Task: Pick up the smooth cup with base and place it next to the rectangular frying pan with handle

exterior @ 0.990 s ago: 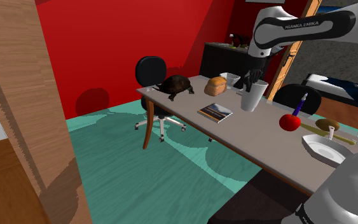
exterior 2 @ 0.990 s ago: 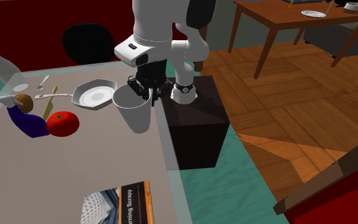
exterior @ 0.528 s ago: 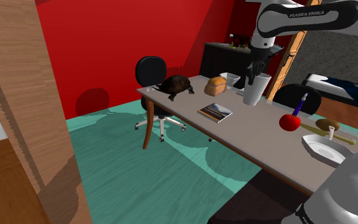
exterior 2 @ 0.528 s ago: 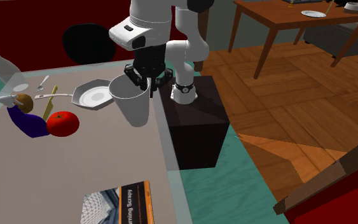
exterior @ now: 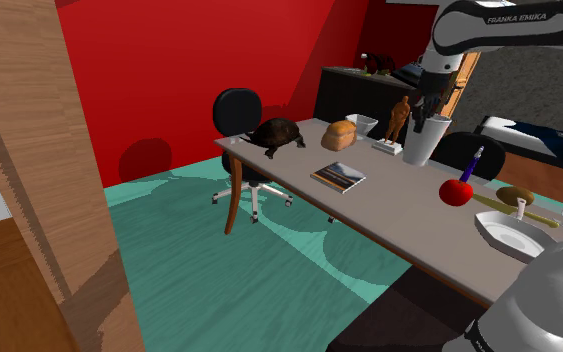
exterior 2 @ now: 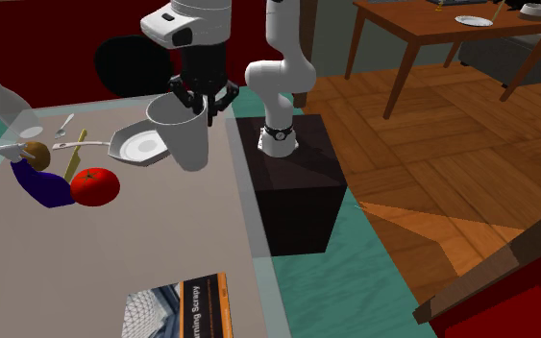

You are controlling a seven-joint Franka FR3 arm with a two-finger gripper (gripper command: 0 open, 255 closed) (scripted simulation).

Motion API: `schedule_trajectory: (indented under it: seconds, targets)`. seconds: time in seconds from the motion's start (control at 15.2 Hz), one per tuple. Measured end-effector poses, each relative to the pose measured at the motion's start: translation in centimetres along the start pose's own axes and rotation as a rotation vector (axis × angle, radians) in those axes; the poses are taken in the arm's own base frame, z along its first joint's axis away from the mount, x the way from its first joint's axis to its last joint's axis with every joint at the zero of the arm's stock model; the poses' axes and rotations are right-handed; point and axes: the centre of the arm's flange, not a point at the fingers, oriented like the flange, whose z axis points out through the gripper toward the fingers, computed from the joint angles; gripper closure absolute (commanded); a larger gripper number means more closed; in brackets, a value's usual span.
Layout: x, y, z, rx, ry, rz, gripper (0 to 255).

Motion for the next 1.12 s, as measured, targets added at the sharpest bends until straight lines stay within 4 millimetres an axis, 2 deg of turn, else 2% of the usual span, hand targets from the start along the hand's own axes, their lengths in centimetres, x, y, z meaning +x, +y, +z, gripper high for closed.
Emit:
schedule_trajectory:
  seconds: [0.26, 0.46, 1.12]
  targets:
    - [-3.9, 3.2, 1.1, 0.0, 0.0, 0.0, 255]
    - [-6.7, 6.0, 1.0, 0.0, 0.0, 0.0, 255]
    - [-16.8, 14.4, 2.8, 0.001, 0.0, 0.0, 255]
